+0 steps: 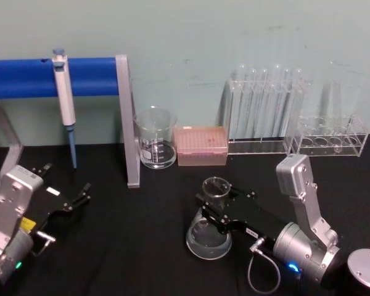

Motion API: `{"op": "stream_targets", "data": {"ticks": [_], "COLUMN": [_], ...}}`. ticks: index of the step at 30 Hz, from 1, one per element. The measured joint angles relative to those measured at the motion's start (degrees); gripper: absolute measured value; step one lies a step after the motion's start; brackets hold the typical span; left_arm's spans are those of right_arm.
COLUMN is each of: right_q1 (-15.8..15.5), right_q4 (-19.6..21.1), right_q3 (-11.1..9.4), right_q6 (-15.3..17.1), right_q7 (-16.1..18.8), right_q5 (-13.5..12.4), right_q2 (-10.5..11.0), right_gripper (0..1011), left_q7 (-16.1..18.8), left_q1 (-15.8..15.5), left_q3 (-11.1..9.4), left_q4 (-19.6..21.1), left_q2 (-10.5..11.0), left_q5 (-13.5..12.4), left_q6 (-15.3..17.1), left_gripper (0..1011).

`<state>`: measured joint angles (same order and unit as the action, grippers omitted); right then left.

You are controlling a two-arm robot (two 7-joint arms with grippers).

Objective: Grasp the erlenmeyer flask with one hand, shake it three times, then place it back.

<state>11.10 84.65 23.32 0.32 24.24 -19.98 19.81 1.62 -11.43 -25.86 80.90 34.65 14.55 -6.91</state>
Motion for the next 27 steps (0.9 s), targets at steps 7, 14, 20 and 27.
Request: {"op": "stream_targets", "data": {"ticks": [7, 14, 20, 27], "right_q1": [0.05, 0.10, 0.24, 0.38], "right_q4": [-0.34, -0.52, -0.70, -0.74], "right_q3": [0.01, 0.04, 0.09, 0.18], "right_q6": [-0.03, 0.07, 0.23, 0.23], "right_q7": [-0.05, -0.20, -0.28, -0.38], "right_q5": [0.11, 0.30, 0.47, 0.75], "right_q2": [0.03, -0.01, -0.06, -0.01], "right_gripper": [457, 457, 457, 457], "left_q7": [0.00, 0.00, 0.00, 0.00], "left_q1": [0.00, 0.00, 0.00, 0.00], "left_q3": [0.00, 0.00, 0.00, 0.00], "left_q4": [0.00, 0.00, 0.00, 0.00], "left_q2": [0.00, 0.00, 0.00, 0.00], "left_q5": [0.00, 0.00, 0.00, 0.00], "left_q6": [0.00, 0.00, 0.00, 0.00], "left_gripper": [1001, 1001, 1001, 1001]}}
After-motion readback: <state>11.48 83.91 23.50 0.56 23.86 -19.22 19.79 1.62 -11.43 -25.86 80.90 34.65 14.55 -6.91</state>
